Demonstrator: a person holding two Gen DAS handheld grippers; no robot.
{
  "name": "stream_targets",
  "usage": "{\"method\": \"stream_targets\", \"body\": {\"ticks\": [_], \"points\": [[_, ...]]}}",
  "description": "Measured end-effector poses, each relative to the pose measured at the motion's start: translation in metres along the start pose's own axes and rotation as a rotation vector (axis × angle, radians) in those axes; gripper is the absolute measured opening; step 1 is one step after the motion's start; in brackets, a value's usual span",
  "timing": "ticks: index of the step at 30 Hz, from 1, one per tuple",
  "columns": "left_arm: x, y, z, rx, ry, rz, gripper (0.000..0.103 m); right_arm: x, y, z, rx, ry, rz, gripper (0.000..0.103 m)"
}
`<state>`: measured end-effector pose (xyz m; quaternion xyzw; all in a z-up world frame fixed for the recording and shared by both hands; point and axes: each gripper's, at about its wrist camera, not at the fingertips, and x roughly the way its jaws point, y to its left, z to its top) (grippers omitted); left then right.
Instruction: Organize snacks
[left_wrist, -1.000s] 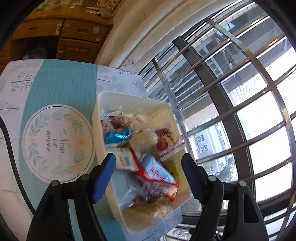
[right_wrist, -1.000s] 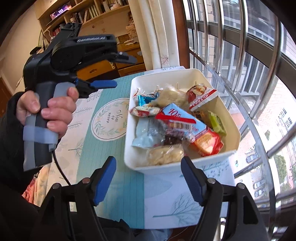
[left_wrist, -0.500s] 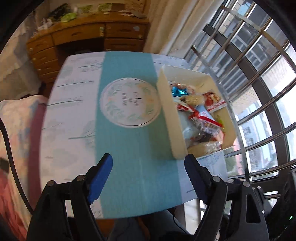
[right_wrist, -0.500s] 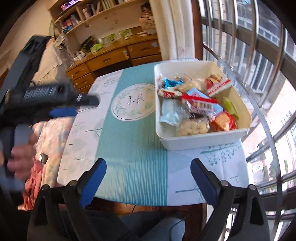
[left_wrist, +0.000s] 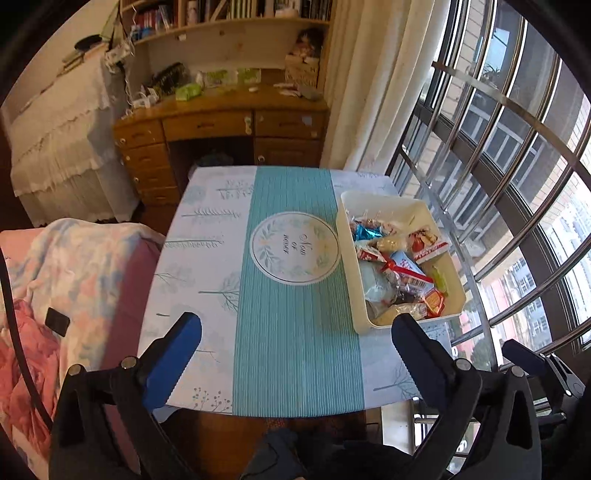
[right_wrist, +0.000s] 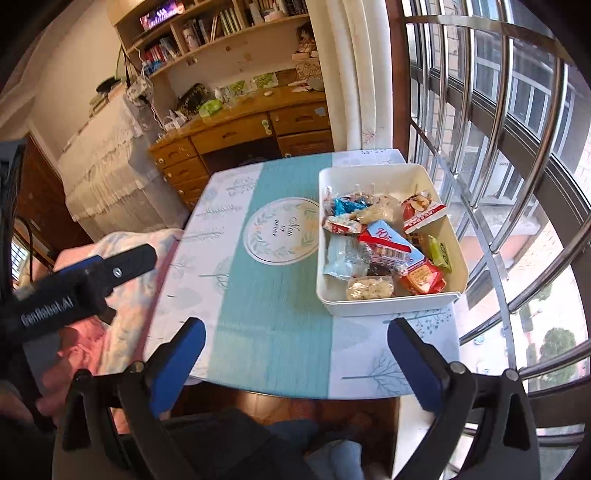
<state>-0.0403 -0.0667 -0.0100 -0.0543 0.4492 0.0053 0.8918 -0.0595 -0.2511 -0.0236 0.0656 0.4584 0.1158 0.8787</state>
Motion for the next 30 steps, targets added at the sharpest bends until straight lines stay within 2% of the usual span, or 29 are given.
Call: {"method": "stream_targets", "body": {"ticks": [3,5,13,30], "points": [[-0.013,0.000,-0.008,-0.014,-0.048,0.047,0.102,-0.006,0.003,-0.005,0.011,-0.021,-0.046,0.103],[-0.019,0.000,-0.014,-0.029,-0.050,0.064,0.102,-0.005,0.005,-0.009,0.011,-0.014,-0.080,0.103],[-0.030,-0.009,-0.026,-0.024,-0.089,0.102,0.102,-0.004,0.006,-0.015,0.006,-0.023,-0.105,0.103],[-0.017,-0.032,-0.023,0.001,-0.065,0.097,0.102,-0.006,-0.009,-0.013,0.007,-0.010,-0.120,0.103]]}}
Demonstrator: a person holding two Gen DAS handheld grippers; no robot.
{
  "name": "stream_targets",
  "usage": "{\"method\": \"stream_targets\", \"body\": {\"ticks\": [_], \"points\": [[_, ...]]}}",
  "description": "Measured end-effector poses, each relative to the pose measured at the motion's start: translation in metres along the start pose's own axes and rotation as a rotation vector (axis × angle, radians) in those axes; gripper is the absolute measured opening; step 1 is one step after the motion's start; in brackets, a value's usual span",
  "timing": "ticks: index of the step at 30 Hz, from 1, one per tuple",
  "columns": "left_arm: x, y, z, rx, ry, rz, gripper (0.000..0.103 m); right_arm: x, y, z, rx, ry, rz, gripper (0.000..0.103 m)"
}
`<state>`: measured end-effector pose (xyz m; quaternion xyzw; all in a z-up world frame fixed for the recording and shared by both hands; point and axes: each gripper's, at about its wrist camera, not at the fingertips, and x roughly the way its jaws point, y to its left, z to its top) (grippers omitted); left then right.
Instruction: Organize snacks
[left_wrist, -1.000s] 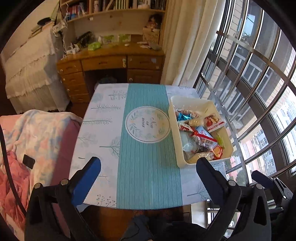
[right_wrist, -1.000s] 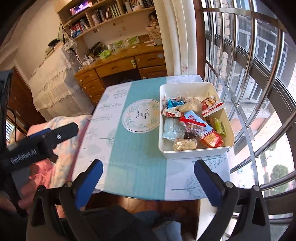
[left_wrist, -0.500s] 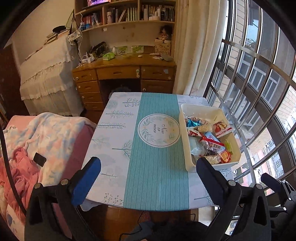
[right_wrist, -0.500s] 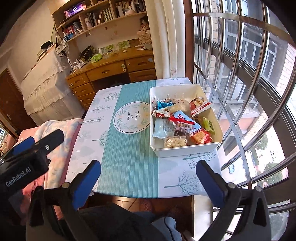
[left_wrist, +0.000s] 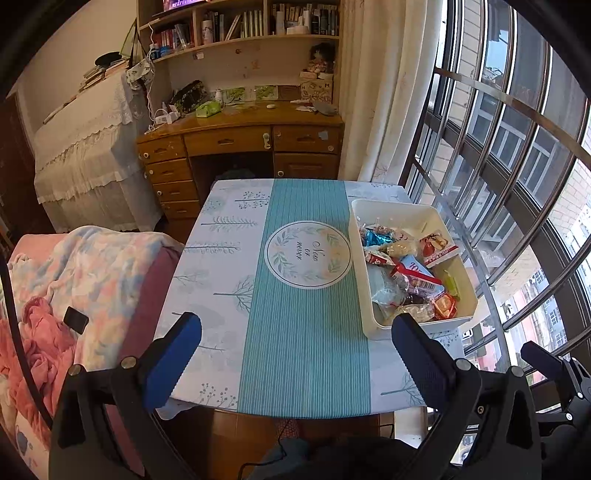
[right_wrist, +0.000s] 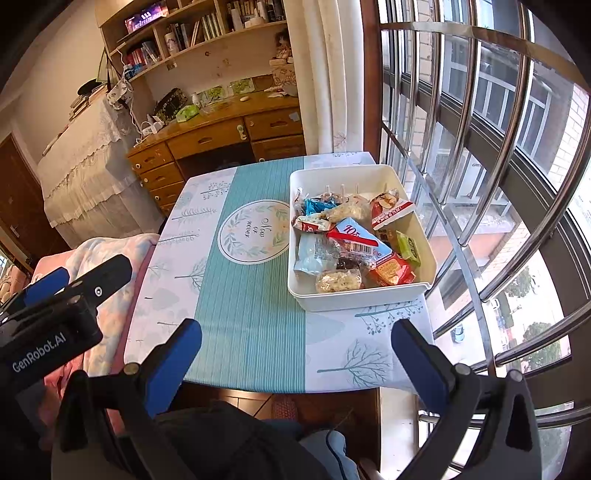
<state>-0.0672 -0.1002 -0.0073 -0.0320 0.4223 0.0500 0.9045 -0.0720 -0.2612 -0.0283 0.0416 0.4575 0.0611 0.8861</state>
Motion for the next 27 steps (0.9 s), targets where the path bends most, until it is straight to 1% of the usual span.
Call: {"method": "stream_targets", "body": {"ticks": [6,16,27], "points": [[0.005,-0.003,-0.001,0.001,0.011,-0.003,0.102,0.006,-0.003,0.002,-0.001,0.017,-0.002,0.103],[0.018,-0.006,-0.003,-0.006,0.053,-0.009,0.102,0.014,-0.005,0.004,-0.005,0.043,0.002,0.103],[0.021,-0.006,-0.003,-0.009,0.067,-0.008,0.102,0.020,-0.007,0.005,-0.010,0.058,-0.007,0.103]]}}
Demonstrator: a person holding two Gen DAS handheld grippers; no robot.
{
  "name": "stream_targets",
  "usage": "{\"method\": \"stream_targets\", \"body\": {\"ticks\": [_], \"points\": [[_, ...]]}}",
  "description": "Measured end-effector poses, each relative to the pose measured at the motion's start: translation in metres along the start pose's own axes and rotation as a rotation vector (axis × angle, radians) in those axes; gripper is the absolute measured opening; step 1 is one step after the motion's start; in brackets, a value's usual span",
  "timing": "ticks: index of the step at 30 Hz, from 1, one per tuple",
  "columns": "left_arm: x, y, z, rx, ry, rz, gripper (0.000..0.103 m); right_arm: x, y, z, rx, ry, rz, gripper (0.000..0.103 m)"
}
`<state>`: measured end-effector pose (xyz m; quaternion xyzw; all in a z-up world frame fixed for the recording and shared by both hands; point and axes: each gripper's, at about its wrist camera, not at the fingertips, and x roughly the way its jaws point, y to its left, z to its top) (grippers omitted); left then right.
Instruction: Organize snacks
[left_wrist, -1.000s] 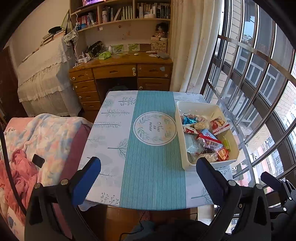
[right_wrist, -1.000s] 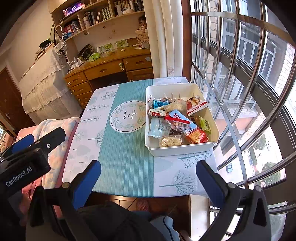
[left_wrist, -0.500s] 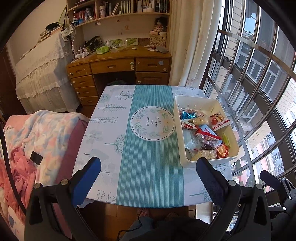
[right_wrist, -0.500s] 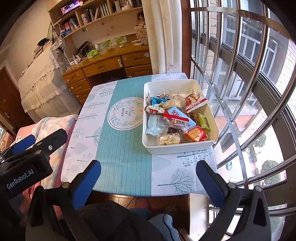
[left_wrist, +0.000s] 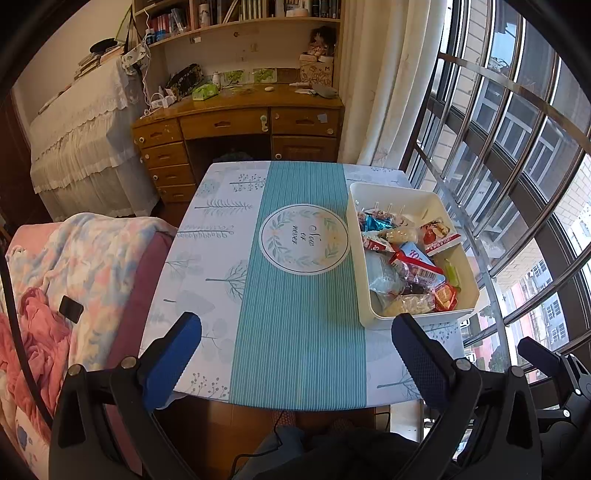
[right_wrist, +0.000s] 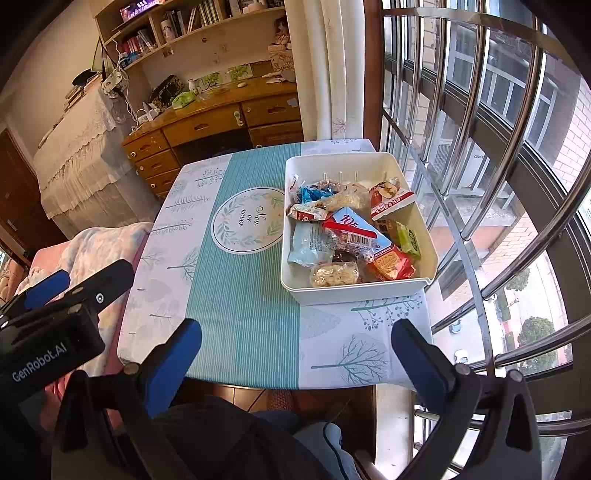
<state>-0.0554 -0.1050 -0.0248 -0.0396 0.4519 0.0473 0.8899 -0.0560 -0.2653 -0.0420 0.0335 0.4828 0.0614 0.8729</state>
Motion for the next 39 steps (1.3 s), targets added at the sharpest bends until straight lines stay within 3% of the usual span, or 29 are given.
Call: {"method": "stream_targets", "body": {"ticks": [39], "points": [[0.014,-0.002,-0.007,-0.016,0.072,-0.009,0.102,0.011,-0.009,-0.002,-0.028,0.075,-0.047,0.103]]}}
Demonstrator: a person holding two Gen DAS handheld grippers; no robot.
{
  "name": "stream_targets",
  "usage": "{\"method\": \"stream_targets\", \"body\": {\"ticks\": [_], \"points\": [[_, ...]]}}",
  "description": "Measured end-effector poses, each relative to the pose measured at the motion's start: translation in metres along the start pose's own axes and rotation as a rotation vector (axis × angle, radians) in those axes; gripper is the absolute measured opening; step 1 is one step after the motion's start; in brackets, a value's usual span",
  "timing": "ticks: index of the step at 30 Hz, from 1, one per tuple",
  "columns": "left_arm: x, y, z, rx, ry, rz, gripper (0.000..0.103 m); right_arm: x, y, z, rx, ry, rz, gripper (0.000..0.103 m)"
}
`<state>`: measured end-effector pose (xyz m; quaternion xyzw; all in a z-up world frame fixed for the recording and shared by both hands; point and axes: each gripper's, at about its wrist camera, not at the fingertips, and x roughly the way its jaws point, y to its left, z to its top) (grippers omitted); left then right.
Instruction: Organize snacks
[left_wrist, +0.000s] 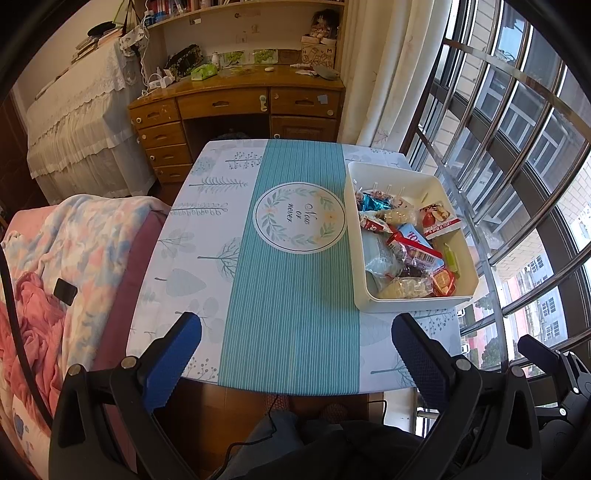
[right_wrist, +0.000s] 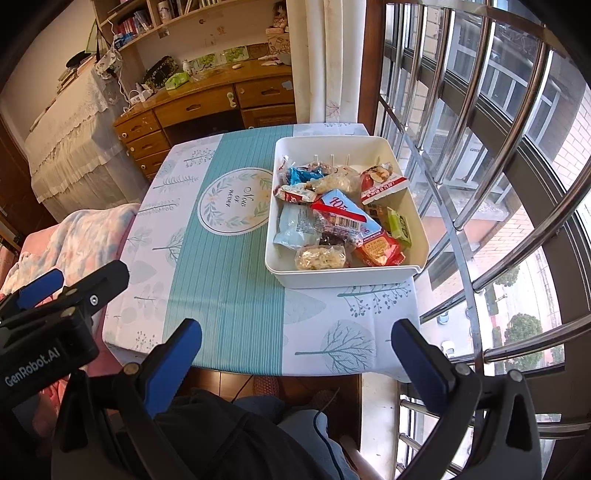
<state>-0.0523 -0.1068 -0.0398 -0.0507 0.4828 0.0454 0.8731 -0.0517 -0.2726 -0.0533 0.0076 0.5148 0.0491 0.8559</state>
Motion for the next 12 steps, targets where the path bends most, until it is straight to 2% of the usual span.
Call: {"method": "stream_targets", "body": {"ticks": [12], "points": [[0.0038,-0.0058,-0.0034,-0.017,0.014,0.013,0.102,0.0052,-0.0068,0.0016,-0.012,0.027,-0.031,0.103]]}}
